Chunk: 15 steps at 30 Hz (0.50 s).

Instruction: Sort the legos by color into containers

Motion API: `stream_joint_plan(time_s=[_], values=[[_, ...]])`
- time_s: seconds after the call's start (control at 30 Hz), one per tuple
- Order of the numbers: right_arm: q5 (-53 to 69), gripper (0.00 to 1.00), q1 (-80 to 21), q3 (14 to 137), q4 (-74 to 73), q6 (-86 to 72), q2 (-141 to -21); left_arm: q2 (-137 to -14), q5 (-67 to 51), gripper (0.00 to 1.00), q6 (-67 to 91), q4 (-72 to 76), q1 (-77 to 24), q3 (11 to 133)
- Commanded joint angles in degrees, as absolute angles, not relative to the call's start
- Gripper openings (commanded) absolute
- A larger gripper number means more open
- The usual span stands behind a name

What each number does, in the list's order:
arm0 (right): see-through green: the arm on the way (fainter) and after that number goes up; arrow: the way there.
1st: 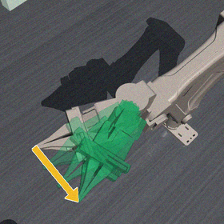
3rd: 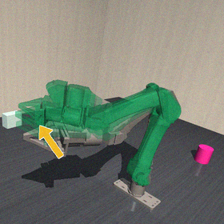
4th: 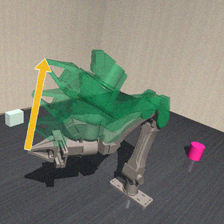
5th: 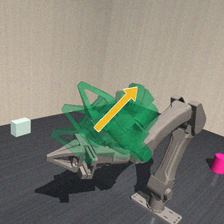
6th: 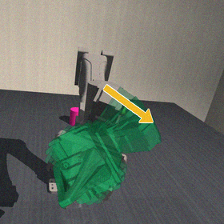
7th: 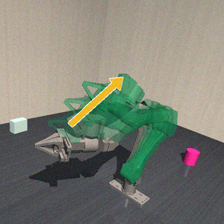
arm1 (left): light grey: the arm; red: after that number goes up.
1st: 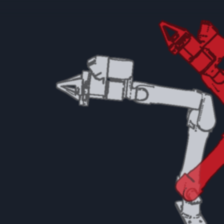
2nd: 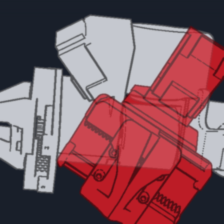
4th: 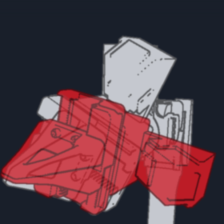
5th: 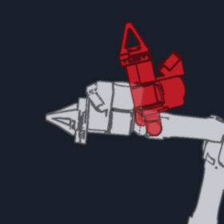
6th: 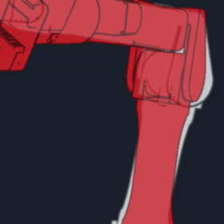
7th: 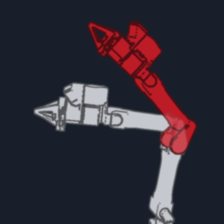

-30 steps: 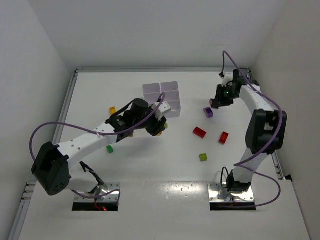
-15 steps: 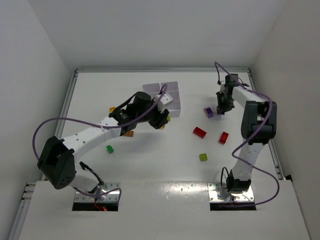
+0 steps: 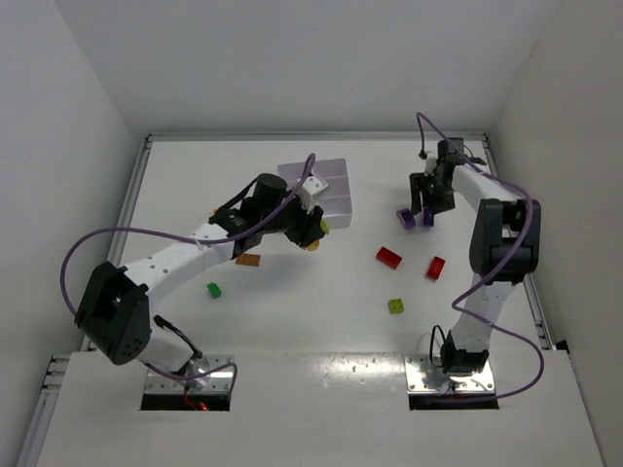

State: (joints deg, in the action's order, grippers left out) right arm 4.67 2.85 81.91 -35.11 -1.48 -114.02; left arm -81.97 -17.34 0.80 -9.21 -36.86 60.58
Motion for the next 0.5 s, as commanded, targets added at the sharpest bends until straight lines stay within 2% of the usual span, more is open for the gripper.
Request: stream_joint_plan(time_s=[0.0, 0.03, 0.23, 0.27, 0.37, 0.47], values=[[12.2, 0.62, 2.6, 81.9, -35.6, -1.9, -105.1, -80.8, -23.9, 0.0, 2.7, -4.0, -34.4, 59.1], [14.7, 0.62, 3.2, 81.9, -35.6, -2.5, -102.5, -80.8, -28.5, 0.0, 3.4, -2.6, -33.7, 58.0], [55.2, 0.62, 1.1, 81.4, -41.3, 3.8, -99.1, -79.9, -50.5, 0.0, 8.0, 7.4, -30.4, 53.3], [58.2, 0.62, -0.6, 81.4, -41.3, 2.7, -99.9, -79.9, -51.9, 0.0, 8.0, 7.4, -30.4, 53.8], [62.7, 0.68, -3.0, 81.4, -40.8, -4.2, -102.2, -79.8, -49.6, 0.0, 6.1, 6.2, -31.5, 54.5], [62.7, 0.68, -5.8, 82.8, -41.0, -5.0, -104.4, -77.0, -40.7, 0.0, 0.3, 4.0, -34.9, 54.5]])
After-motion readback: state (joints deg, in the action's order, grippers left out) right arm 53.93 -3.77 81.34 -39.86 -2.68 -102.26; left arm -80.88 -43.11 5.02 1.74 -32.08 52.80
